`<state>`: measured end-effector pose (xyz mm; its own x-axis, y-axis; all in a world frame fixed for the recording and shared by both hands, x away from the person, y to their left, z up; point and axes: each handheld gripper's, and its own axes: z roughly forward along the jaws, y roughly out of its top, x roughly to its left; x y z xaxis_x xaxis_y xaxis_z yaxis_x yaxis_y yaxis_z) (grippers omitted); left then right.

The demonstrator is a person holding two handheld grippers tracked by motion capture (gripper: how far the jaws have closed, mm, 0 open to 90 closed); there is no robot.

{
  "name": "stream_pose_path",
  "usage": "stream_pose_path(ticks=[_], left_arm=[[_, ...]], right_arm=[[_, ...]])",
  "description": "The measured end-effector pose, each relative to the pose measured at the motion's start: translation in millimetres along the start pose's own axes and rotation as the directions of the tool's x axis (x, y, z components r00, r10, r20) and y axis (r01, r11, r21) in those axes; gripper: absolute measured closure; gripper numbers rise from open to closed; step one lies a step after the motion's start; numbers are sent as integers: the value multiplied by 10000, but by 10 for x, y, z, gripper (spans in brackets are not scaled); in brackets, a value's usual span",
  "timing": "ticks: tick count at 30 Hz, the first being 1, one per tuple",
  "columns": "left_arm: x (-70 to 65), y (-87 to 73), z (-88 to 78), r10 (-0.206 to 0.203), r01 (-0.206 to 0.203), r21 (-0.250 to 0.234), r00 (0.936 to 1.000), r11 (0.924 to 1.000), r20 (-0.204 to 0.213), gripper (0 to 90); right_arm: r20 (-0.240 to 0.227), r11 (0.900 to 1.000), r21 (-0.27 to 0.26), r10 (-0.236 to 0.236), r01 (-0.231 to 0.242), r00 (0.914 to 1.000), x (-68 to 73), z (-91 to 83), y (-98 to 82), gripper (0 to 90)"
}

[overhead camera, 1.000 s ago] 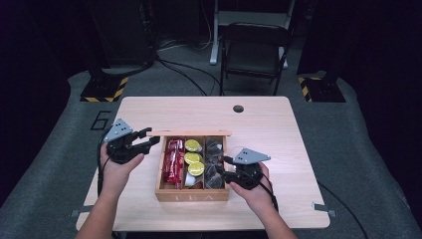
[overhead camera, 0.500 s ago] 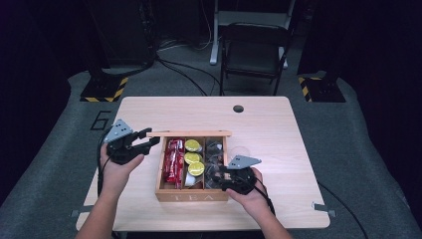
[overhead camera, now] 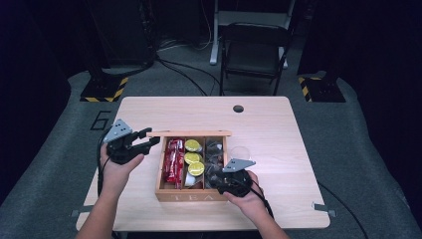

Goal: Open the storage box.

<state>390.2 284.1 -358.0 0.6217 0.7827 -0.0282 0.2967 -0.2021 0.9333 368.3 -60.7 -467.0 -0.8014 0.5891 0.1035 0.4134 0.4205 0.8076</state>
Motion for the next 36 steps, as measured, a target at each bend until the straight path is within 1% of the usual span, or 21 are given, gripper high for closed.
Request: stream_pose_path(ticks=[1, 2, 3, 5, 7, 8, 13, 15, 16, 17, 18, 19, 20, 22, 26, 29, 36], left_arm=[[-1, -1, 0, 3, -3, -5, 10000, 10000, -6, 549], [-1, -1, -1, 19, -19, 5, 10000, 10000, -6, 549], [-1, -2, -1, 41, -41, 6, 10000, 10000, -19, 549], [-1, -2, -6, 81, -81, 62, 10000, 9999, -16, 549], [-5, -4, -4, 90, -90, 37, 9999, 10000, -49, 549], [-5, -4, -5, 94, -94, 51, 9999, 9999, -42, 549], [-10, -7, -6, 110, -109, 54, 9999, 9999, -60, 549], [-13, -8, -6, 117, -117, 53, 9999, 9999, -71, 549], [-14, -9, -6, 117, -116, 55, 9999, 9999, -69, 549], [-15, -10, -6, 119, -119, 52, 9999, 9999, -72, 549], [-15, -10, -7, 127, -127, 57, 9999, 9999, -72, 549], [-15, -9, -9, 134, -133, 96, 9999, 9999, -54, 549], [-16, -10, -9, 136, -136, 83, 9999, 9999, -57, 549], [-20, -13, -6, 144, -144, 49, 9999, 9999, -86, 549], [-28, -19, -10, 132, -131, 74, 9999, 9999, -101, 550], [-28, -22, -16, 163, -163, 136, 9998, 9998, -61, 549], [-42, -32, -23, 207, -205, 173, 9997, 9996, -126, 550]], right_arm=[[-64, 10000, 35, -63, 64, 10000, -5, 0, -2, 608], [-17, 9999, 70, -120, 120, 9999, -6, -4, -3, 624], [66, 10000, 21, -69, 68, 10000, -1, -4, -1, 639], [-28, 9998, 13, -173, 173, 9998, -11, -15, 0, 673], [-6, 9999, 8, -129, 129, 9999, -8, -14, 0, 708], [-40, 9996, 8, -277, 277, 9996, -13, -16, 0, 729], [-43, 9993, 39, -376, 376, 9993, 2, -26, 5, 855], [-52, 9989, 38, -474, 474, 9989, 2, -29, 9, 883], [15, 9990, 40, -438, 438, 9990, 7, -33, 15, 889], [-57, 9988, -31, -483, 483, 9988, 5, -36, 20, 892], [-28, 9984, -64, -559, 559, 9984, 2, -49, 28, 893], [-45, 9986, -149, -510, 509, 9987, 5, -59, 34, 895], [-23, 9981, -216, -570, 569, 9984, 4, -72, 41, 896], [-4, 9985, -289, -456, 456, 9990, 13, -95, 52, 896], [19, 9974, -554, -450, 450, 9990, 7, -144, 78, 896], [57, 9955, -816, -486, 489, 9988, 1, -196, 116, 897], [195, 9895, -1323, -561, 582, 9982, -7, -352, 195, 897]])
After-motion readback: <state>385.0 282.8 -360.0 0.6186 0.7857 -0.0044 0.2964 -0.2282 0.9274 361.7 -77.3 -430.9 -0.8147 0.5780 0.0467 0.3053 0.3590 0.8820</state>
